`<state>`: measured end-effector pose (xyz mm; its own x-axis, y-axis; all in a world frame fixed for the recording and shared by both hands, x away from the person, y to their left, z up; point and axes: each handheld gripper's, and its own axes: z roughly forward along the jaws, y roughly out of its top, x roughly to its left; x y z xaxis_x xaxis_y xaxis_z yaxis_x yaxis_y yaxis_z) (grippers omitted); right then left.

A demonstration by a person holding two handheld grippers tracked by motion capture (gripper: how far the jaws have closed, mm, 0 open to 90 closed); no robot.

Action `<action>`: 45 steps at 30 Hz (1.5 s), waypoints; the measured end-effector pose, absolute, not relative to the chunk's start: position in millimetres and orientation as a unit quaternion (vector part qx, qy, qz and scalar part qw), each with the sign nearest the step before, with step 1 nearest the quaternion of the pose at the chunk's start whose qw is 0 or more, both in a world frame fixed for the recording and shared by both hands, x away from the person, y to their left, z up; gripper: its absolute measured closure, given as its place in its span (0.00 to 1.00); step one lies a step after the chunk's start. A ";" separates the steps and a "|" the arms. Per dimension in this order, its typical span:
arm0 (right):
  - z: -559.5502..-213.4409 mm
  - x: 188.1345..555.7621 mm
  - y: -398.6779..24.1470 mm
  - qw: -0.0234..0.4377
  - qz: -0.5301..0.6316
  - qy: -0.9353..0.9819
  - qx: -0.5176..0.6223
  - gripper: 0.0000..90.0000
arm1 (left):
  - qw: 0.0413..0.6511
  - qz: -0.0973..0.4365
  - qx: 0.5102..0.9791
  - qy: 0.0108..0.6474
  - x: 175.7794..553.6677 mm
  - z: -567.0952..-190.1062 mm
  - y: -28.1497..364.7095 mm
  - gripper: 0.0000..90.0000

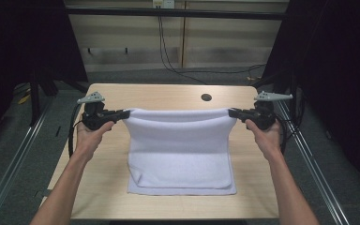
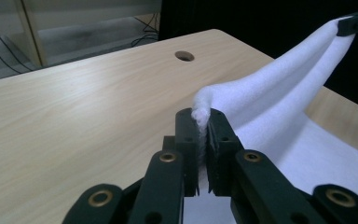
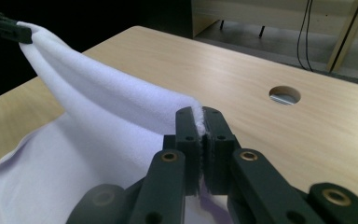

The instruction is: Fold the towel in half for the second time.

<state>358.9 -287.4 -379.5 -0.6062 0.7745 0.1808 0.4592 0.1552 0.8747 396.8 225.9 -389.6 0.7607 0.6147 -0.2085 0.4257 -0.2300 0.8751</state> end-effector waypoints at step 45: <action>-467.4 209.7 -287.7 0.053 0.440 0.803 0.398 0.81 | 0.452 0.017 0.837 0.307 251.4 -474.6 246.8 0.77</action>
<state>209.7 -287.7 -467.4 -0.6780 0.6854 0.2655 0.5927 0.2962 0.7489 251.4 246.8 -474.6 0.8111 0.5292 -0.2492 0.4987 -0.4031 0.7673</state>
